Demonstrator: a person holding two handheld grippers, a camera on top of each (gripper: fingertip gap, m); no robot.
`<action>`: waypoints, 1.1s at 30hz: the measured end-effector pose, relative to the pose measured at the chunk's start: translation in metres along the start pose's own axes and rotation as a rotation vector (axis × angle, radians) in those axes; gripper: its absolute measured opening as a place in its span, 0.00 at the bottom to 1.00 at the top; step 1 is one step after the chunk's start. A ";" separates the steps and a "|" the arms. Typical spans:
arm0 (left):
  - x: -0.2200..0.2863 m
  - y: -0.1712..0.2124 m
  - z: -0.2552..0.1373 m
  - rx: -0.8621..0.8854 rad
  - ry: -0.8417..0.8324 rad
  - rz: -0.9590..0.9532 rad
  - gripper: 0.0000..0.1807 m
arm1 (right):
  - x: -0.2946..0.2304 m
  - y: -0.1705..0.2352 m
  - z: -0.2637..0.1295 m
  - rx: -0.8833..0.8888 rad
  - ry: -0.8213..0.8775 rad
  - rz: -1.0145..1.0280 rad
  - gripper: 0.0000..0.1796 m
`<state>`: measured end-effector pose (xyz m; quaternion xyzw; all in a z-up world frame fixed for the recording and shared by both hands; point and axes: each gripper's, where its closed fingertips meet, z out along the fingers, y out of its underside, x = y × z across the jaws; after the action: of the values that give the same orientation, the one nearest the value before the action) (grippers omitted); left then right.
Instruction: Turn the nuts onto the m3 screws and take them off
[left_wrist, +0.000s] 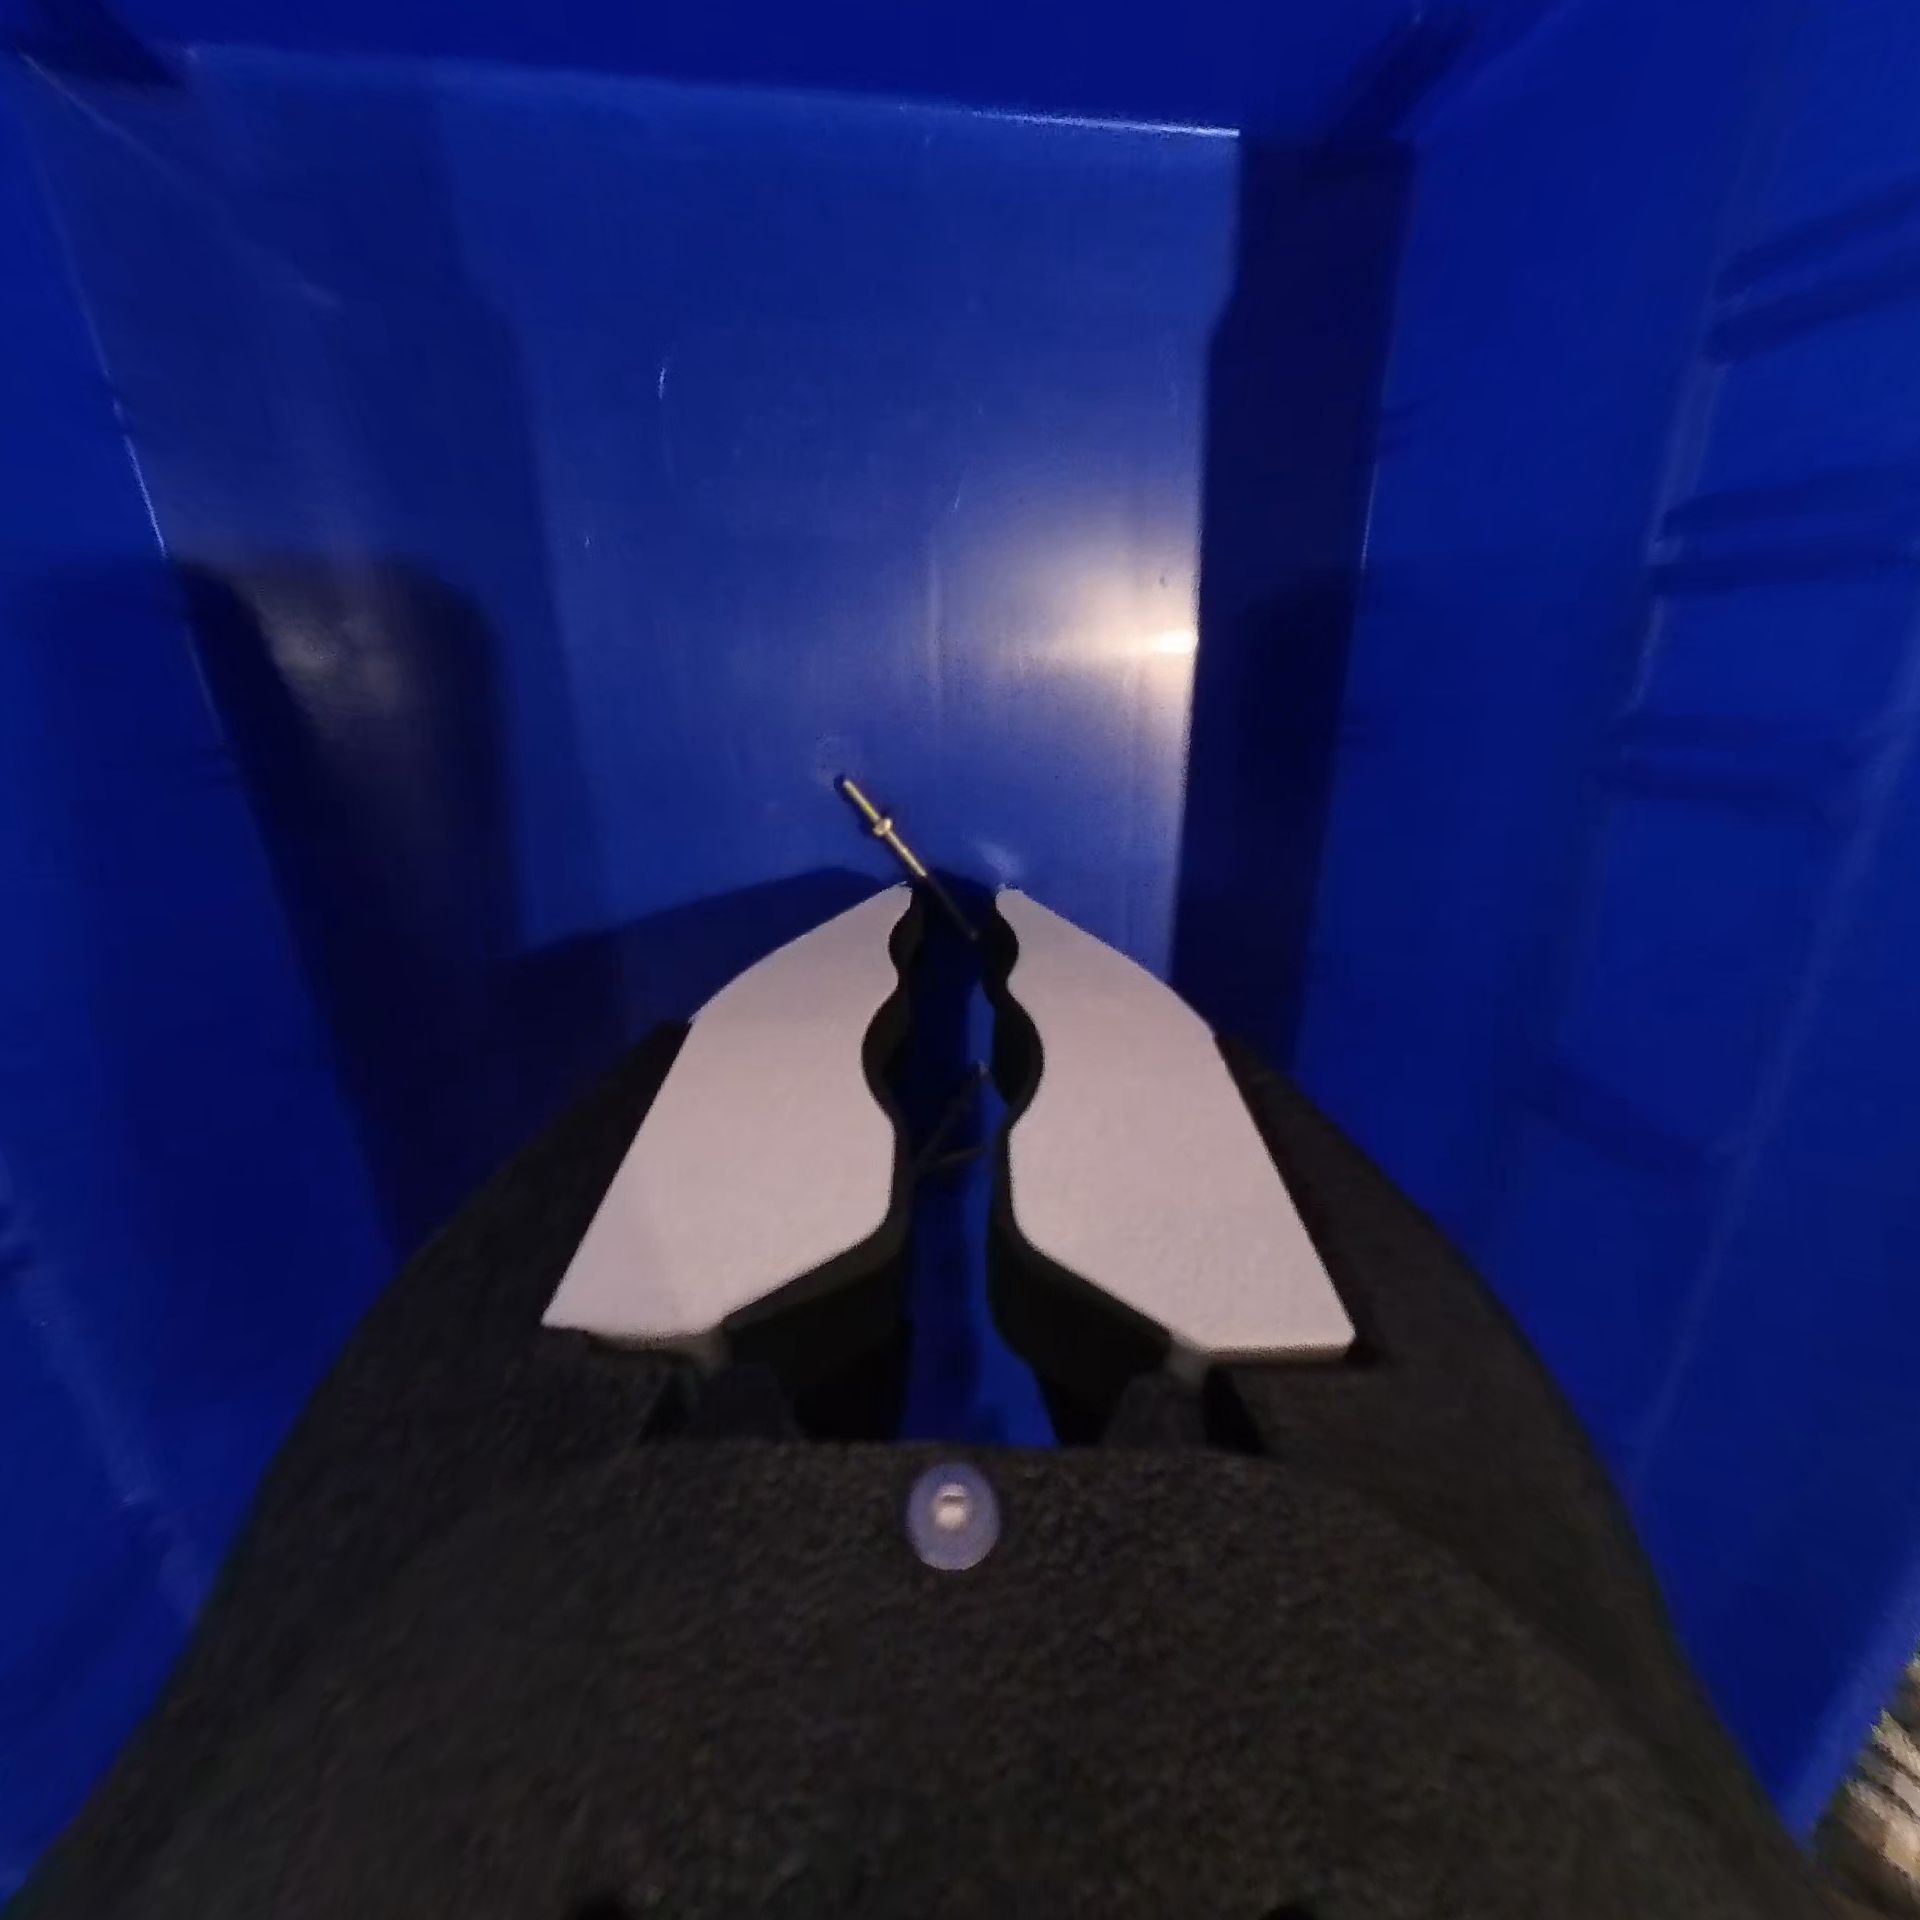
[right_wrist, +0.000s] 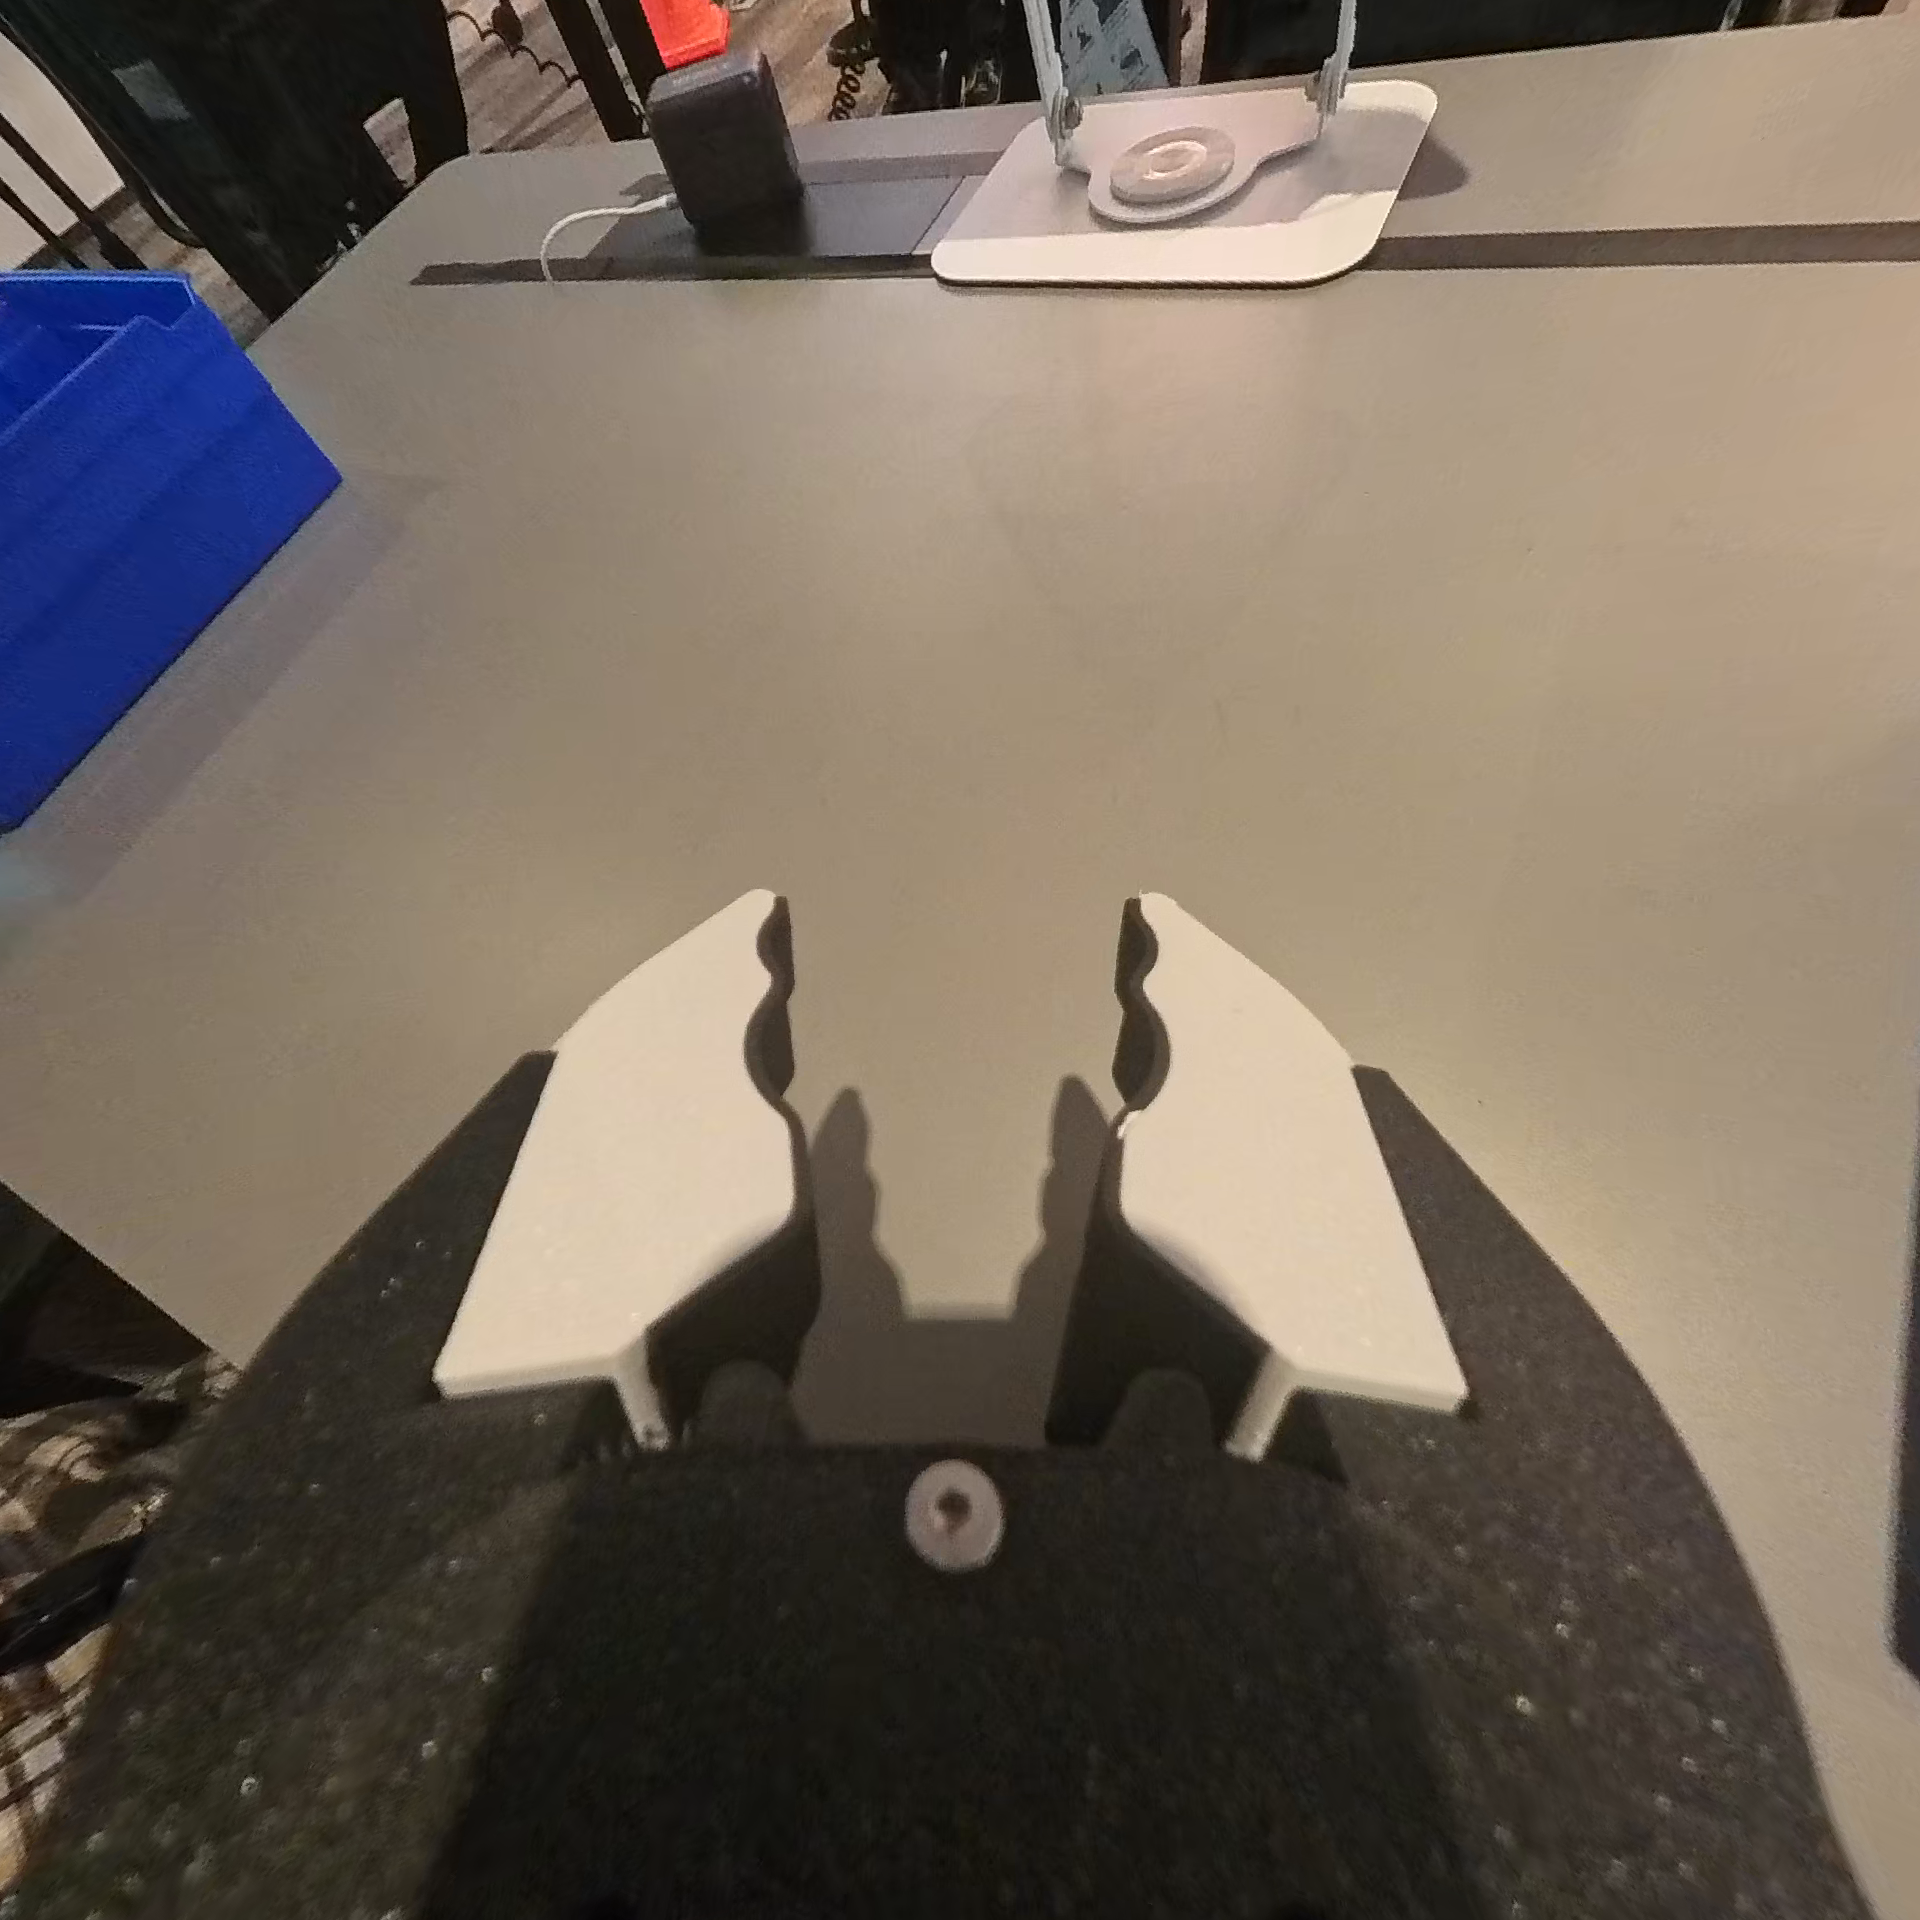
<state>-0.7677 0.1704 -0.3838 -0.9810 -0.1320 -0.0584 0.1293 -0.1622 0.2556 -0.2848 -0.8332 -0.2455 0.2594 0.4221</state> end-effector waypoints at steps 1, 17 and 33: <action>0.000 0.000 0.000 -0.010 -0.009 0.001 0.05 | 0.000 0.000 0.000 0.000 0.000 0.000 0.33; 0.005 0.005 0.001 -0.089 -0.038 0.039 0.02 | 0.001 0.000 -0.004 0.016 -0.001 0.002 0.33; 0.075 -0.039 -0.117 0.300 0.109 0.281 0.01 | -0.004 -0.007 -0.011 0.046 -0.012 0.000 0.33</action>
<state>-0.7162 0.1934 -0.2506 -0.9550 0.0058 -0.0724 0.2876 -0.1591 0.2504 -0.2729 -0.8219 -0.2419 0.2701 0.4393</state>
